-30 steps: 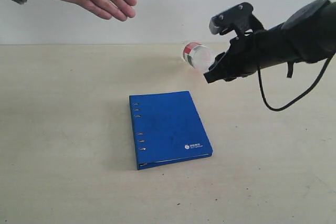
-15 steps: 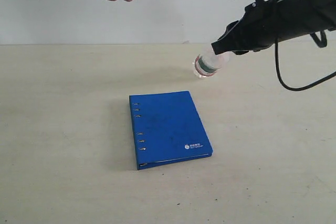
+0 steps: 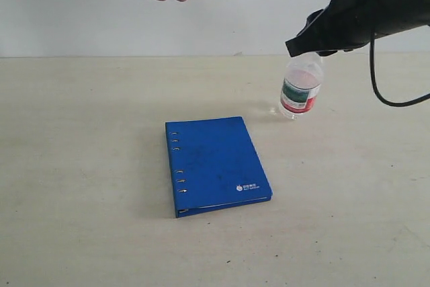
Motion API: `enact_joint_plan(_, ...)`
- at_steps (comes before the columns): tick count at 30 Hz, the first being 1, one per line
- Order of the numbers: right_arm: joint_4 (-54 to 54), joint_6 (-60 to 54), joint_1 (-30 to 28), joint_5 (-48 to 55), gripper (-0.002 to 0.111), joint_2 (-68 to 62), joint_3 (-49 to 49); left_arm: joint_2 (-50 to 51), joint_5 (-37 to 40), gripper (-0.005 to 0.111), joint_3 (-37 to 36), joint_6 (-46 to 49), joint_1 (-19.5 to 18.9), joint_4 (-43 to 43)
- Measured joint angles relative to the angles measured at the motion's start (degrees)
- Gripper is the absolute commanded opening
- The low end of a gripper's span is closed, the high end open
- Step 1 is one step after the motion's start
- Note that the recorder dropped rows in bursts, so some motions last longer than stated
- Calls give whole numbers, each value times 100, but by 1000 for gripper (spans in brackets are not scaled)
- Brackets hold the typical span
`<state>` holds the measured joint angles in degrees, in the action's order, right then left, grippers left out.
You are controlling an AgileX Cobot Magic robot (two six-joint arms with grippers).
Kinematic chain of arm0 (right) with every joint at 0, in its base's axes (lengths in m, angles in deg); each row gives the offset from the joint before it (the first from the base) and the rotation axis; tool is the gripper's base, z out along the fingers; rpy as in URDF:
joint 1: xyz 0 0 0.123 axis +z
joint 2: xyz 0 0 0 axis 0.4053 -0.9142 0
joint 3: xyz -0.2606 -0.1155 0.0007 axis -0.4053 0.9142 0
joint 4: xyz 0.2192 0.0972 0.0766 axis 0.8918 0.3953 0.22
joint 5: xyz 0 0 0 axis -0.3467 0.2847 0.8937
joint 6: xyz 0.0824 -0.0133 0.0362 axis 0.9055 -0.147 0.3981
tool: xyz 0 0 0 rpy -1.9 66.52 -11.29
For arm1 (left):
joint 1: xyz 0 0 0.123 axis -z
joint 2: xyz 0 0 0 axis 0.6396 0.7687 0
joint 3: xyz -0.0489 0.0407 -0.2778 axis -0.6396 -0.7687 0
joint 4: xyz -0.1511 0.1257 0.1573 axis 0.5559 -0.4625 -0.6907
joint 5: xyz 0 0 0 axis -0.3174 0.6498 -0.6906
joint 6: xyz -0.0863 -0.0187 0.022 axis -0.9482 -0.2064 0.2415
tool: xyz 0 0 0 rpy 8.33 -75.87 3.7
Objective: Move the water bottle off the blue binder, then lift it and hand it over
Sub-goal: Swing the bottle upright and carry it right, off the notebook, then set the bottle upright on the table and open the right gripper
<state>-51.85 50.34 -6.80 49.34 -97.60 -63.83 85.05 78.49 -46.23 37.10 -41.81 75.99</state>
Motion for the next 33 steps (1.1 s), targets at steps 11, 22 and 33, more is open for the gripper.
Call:
enact_joint_plan(11,-203,494,-940,279,0,176,0,0,0,4,0,0,0,0)
enact_joint_plan(22,-371,442,-1109,426,0,212,0,0,0,4,0,0,0,0)
enact_joint_plan(33,-418,412,-1109,501,45,210,0,0,0,4,0,0,0,0)
